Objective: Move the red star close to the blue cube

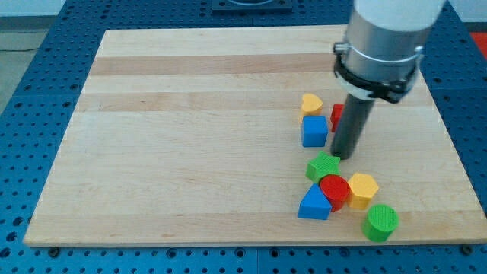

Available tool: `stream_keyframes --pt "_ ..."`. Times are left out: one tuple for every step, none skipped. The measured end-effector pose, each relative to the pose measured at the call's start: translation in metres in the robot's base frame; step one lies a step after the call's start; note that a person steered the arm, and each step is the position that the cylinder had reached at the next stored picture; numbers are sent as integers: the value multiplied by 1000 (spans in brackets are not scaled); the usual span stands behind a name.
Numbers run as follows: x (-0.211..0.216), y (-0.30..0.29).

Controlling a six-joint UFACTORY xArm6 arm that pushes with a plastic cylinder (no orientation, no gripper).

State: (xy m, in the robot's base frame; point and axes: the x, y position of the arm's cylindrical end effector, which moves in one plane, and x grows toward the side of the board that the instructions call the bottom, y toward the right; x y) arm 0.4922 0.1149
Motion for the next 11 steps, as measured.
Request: stream_keyframes --pt "-9 -29" --pt "-8 -30" --pt "12 8" --pt "7 48" --pt "-22 70" --pt "-54 71" --pt "-59 70" --pt "-58 61" --pt "-53 50" --pt "-52 49" --pt "-28 71"
